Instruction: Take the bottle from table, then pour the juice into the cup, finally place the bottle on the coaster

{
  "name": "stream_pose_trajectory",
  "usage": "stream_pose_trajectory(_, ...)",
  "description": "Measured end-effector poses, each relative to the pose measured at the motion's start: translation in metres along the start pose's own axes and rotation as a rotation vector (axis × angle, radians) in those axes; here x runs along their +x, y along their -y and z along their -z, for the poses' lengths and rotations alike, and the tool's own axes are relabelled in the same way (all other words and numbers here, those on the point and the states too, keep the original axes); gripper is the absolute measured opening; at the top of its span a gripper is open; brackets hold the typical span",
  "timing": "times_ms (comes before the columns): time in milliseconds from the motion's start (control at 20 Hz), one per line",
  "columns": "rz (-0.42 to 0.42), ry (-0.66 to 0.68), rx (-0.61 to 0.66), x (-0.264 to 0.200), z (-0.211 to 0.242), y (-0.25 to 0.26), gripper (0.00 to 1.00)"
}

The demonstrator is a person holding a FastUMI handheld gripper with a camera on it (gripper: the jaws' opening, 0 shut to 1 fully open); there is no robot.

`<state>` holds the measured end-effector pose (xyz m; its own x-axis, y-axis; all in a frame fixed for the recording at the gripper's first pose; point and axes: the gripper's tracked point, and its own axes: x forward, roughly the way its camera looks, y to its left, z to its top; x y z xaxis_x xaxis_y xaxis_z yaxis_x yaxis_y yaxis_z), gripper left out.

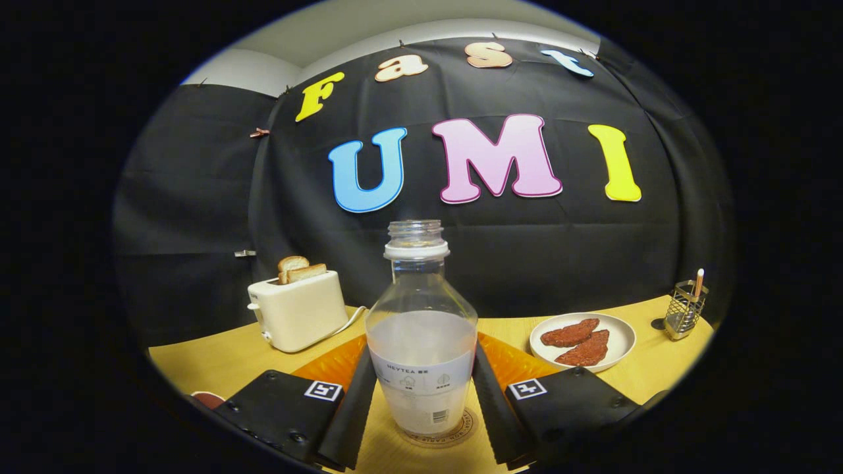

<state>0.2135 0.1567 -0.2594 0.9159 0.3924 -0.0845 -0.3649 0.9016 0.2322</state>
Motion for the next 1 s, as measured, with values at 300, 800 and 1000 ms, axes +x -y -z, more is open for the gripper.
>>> stream_pose_trajectory(300,-0.005,-0.030,-0.025,0.014,0.026,-0.001,0.77)
stream_pose_trajectory(800,-0.001,-0.068,-0.023,0.022,0.044,0.004,0.78)
stream_pose_trajectory(1000,0.006,-0.057,-0.018,0.025,0.043,0.009,0.79)
